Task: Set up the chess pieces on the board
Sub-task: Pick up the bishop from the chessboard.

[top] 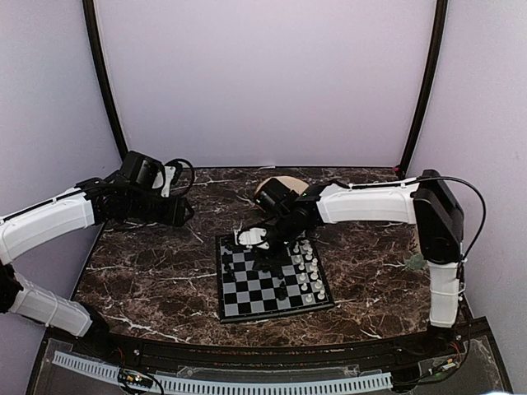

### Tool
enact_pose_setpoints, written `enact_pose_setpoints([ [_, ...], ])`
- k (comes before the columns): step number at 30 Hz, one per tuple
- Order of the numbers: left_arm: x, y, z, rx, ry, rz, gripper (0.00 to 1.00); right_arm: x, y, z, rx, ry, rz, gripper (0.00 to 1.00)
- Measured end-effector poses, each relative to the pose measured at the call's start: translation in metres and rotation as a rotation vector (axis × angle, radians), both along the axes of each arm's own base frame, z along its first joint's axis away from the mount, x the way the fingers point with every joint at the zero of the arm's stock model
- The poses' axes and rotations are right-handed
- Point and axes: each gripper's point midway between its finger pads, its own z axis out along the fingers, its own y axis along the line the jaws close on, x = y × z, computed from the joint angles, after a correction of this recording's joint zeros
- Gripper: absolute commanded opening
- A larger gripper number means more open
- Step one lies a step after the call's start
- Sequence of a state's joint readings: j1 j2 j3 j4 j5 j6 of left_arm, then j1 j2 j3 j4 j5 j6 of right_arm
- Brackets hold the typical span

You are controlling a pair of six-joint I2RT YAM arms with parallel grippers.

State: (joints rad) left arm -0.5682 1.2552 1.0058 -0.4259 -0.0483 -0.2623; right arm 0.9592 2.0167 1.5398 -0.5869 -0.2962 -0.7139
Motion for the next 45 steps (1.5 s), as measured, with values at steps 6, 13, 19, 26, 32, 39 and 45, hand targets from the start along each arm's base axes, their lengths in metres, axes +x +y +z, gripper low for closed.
enact_pose_setpoints([
  [6,-0.001,0.015,-0.026,0.008,0.046,0.0,0.51,0.0,0.03,-0.013,-0.012,0.006,0.021,0.43],
  [13,-0.023,0.002,-0.043,-0.046,0.12,-0.101,0.47,-0.015,0.038,-0.016,-0.002,0.079,-0.033,0.46],
  [19,-0.04,0.008,-0.043,-0.064,0.116,-0.112,0.48,-0.042,0.046,-0.029,0.016,0.162,-0.067,0.47],
  [26,-0.045,0.006,-0.035,-0.106,0.107,-0.115,0.47,-0.06,0.052,-0.04,0.025,0.181,-0.064,0.46],
  [32,-0.056,-0.005,-0.037,-0.131,0.129,-0.205,0.51,-0.061,0.047,-0.04,0.037,0.169,-0.066,0.46],
  [39,-0.103,-0.054,-0.065,0.029,0.2,-0.556,0.54,-0.058,0.001,0.008,0.064,0.182,-0.078,0.47],
  [45,-0.116,-0.069,-0.093,0.187,0.221,-0.731,0.54,-0.046,-0.049,0.065,0.163,0.2,-0.075,0.47],
])
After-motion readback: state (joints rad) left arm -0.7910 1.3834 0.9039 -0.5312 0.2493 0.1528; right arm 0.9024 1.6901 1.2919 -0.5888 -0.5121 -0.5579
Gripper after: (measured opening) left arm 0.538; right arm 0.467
